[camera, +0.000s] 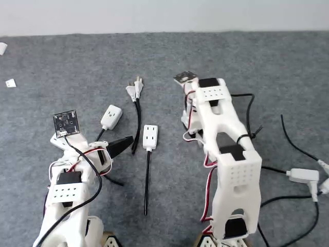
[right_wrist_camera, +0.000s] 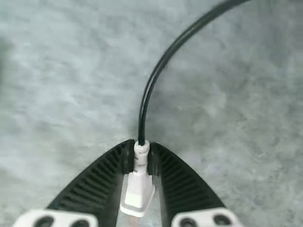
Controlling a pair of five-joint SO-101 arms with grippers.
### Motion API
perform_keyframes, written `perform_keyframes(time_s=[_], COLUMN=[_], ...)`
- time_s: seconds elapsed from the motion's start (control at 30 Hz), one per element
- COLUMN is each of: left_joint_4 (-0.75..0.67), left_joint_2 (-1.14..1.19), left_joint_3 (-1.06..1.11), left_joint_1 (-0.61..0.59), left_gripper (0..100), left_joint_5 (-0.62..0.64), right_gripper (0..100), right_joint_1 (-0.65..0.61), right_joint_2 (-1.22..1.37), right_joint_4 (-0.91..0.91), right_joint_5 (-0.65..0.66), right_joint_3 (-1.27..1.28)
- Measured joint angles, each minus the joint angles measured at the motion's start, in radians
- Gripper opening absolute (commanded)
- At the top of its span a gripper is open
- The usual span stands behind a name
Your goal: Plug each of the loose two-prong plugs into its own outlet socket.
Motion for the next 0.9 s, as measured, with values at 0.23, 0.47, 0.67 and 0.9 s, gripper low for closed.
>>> perform_keyframes(time_s=[0.23, 0.47, 0.67, 0.9], left_joint_4=[0.0, 0.0, 0.0, 0.0], left_joint_2=[0.0, 0.0, 0.0, 0.0], left_joint_3=[0.0, 0.0, 0.0, 0.0], left_joint_1=[0.0, 0.0, 0.0, 0.0], left_gripper=[51, 51, 51, 51], left_joint_5=[0.0, 0.0, 0.0, 0.0], right_gripper=[7.5, 15.8, 15.7, 1.6], right_joint_1=[-0.051, 0.015, 0.031, 0.028], right_joint_2=[-0.058, -0.06, -0.072, -0.172], right_joint_4=[-0.043, -0.092, -0.075, -0.051], right_joint_5=[0.005, 0.014, 0.012, 0.014], right_joint_3=[0.12, 0.141, 0.091, 0.106])
